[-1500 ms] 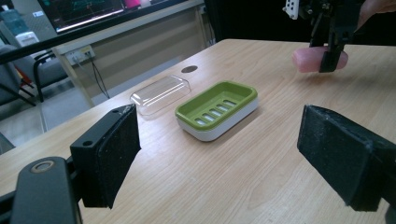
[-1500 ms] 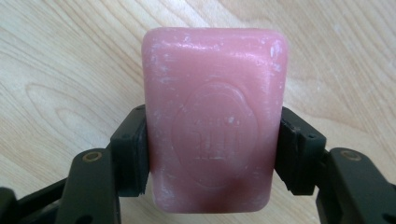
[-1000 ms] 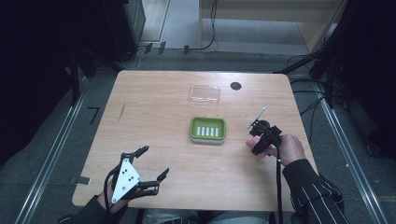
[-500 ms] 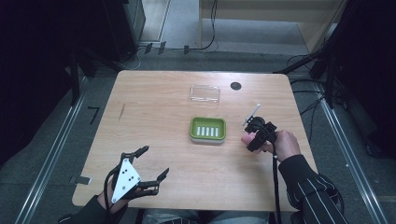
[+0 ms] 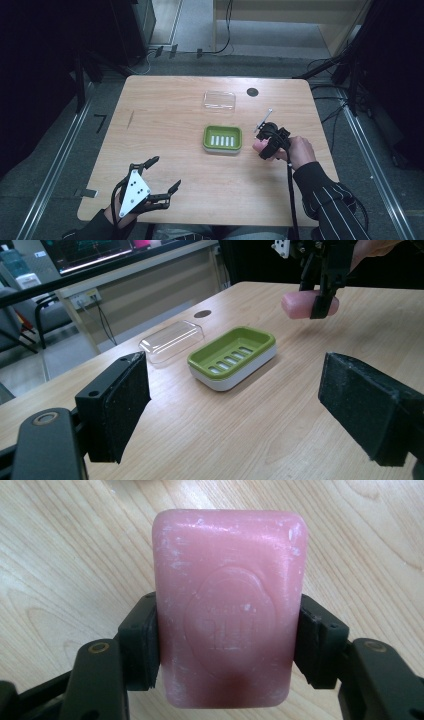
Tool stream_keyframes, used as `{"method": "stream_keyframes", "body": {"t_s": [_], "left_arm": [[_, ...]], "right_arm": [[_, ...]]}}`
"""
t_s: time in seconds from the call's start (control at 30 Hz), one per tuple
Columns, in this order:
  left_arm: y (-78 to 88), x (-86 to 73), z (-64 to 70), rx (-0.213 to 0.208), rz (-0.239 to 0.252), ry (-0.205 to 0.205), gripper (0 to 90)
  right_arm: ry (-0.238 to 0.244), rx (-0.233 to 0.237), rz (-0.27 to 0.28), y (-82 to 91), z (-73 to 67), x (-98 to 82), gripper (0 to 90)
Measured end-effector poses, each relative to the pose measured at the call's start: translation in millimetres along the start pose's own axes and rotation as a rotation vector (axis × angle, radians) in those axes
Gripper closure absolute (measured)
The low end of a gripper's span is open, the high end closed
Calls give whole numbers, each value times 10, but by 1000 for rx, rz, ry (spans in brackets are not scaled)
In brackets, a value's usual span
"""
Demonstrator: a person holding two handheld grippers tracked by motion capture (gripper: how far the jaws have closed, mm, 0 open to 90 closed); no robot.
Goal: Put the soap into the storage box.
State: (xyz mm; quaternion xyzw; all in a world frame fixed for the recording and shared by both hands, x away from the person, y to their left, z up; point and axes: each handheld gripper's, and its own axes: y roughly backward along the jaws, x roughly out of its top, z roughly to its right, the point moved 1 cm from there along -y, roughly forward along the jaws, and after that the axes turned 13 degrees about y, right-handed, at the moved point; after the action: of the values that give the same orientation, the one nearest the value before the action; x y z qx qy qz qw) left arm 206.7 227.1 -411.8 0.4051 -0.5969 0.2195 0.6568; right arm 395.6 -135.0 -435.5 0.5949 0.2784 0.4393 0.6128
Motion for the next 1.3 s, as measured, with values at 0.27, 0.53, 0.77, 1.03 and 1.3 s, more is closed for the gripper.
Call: {"method": "stream_keyframes", "body": {"t_s": [0.27,0.53,0.77,1.03,1.3], "left_arm": [[1,0,0,0,0,0,136],[1,0,0,-1,0,-1,136],[2,0,0,-1,0,-1,136],[1,-1,0,-1,0,-1,136],[1,-1,2,-2,-1,-2,136]], "right_arm": [[26,-11,22,17,28,62,384],[48,-14,32,23,38,124,384],[59,-18,40,37,49,187,384],[91,-24,57,48,67,247,384],[127,-25,76,71,70,314,384]]}}
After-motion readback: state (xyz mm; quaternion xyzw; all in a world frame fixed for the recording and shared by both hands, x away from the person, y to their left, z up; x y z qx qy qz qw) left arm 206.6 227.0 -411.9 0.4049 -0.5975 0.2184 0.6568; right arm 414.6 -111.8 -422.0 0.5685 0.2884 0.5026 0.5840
